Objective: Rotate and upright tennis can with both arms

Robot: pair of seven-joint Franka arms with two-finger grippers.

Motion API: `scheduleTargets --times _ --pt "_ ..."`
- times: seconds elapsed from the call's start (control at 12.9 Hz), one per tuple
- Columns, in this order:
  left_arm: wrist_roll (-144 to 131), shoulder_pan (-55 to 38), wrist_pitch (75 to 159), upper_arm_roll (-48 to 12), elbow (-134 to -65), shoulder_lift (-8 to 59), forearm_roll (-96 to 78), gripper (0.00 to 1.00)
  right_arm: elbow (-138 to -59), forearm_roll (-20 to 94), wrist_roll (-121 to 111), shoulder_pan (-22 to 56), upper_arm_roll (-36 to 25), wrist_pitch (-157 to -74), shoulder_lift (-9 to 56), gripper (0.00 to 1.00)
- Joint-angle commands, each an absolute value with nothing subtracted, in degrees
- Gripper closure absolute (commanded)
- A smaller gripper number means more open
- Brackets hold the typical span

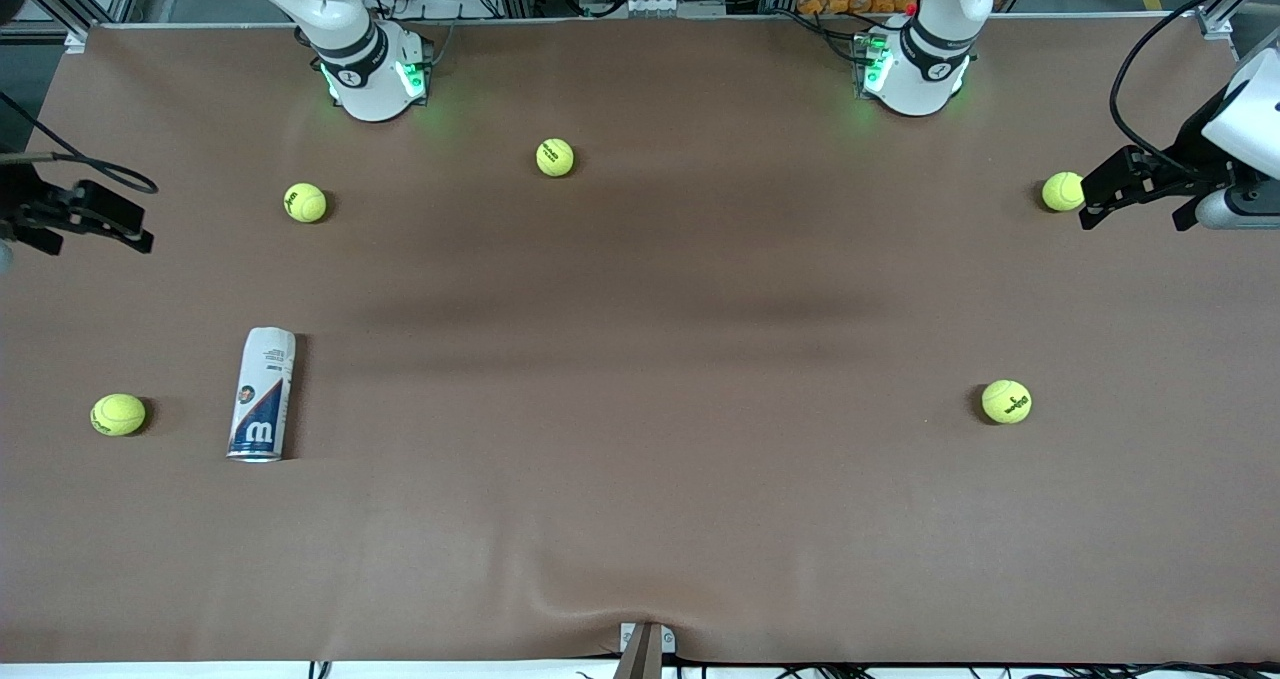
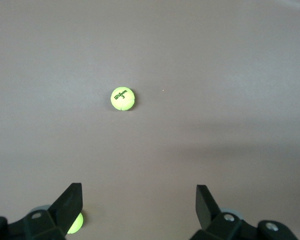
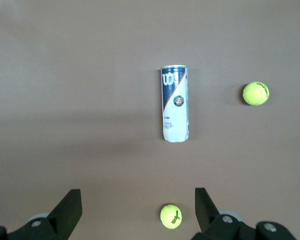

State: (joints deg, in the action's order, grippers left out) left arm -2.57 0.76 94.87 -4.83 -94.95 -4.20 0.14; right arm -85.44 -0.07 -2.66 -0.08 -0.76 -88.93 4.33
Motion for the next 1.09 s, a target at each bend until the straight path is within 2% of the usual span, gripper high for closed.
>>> scheduleTargets --times 0.0,0.39,0.78,1.01 --pt "-3.7 1.6 94.0 -5.3 -94.3 -4.0 0.1 0.0 -84.0 -1.1 -2.9 2.1 -0.8 -90.4 7.8 0.0" --pt "-3.7 1.7 94.0 -5.3 -94.5 -4.1 -0.1 0.0 -84.3 -1.4 -3.0 6.2 -0.8 -90.9 14.3 0.0" --pt "-3.7 1.8 94.0 -5.4 -94.5 -4.1 -0.1 0.0 -84.3 -0.5 -4.2 -0.1 -1.1 -91.0 24.4 0.0" --pt "-3.7 1.8 94.0 -5.4 -94.5 -4.1 -0.1 0.0 -84.3 -1.1 -9.2 -3.0 -1.1 -93.4 28.4 0.0"
